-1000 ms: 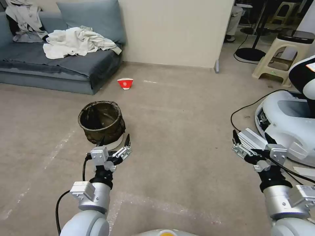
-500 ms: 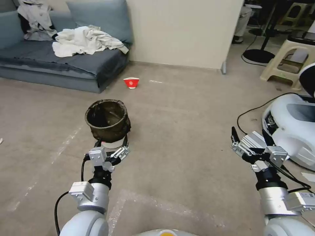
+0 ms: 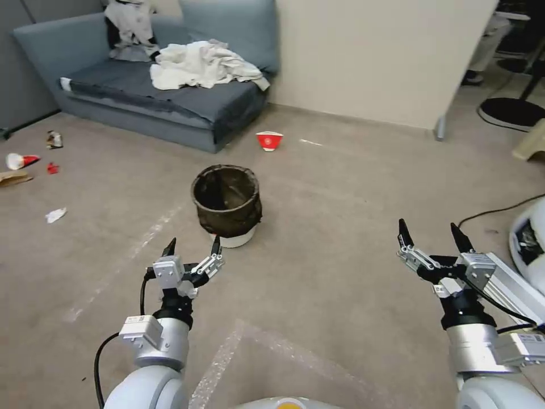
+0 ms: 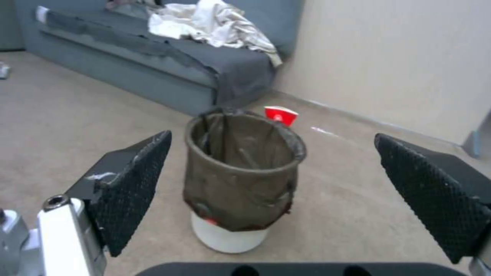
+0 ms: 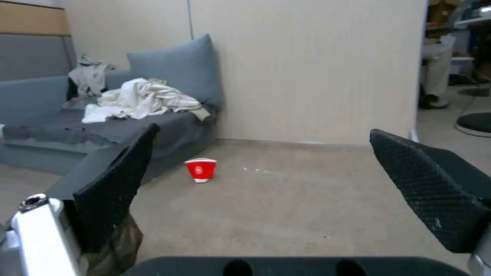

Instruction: Pick up the trash can from the floor.

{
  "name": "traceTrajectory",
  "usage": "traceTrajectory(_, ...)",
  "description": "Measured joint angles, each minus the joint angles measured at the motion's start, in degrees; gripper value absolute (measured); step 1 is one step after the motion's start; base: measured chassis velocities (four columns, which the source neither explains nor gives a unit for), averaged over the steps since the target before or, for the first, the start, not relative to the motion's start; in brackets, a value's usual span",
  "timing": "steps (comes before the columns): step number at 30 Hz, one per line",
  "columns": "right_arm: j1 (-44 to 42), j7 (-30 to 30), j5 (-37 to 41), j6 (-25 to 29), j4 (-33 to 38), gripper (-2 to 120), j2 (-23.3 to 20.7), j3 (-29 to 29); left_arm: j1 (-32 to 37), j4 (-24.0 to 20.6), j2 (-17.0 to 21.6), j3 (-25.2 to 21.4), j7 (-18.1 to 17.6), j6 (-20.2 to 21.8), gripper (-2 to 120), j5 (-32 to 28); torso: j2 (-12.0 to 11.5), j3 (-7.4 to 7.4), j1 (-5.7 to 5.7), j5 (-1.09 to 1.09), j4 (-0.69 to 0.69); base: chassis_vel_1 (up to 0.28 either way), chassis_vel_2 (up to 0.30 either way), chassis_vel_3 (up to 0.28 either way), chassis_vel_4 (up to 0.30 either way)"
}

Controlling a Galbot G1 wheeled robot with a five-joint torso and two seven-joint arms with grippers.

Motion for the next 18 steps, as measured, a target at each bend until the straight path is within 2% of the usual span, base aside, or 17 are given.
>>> traceTrajectory(13, -0.29, -0.45, 0.04, 0.9, 0.17, 100, 0.07, 0.0, 0.38, -0.55, -0.05, 0.06, -0.23, -0.37, 99, 0.06, 0.0, 0.0, 0.0, 0.0, 0.0, 0.058, 0.057, 0.067, 0.06)
traceTrajectory(18, -0.3, -1.44, 0.26, 2.81, -0.01, 100, 0.11, 0.02, 0.69, -0.59, -0.04, 0.04, -0.63, -1.41, 98, 0.06, 0.0, 0.0, 0.0, 0.0, 0.01, 0.036, 0.043, 0.048, 0.048)
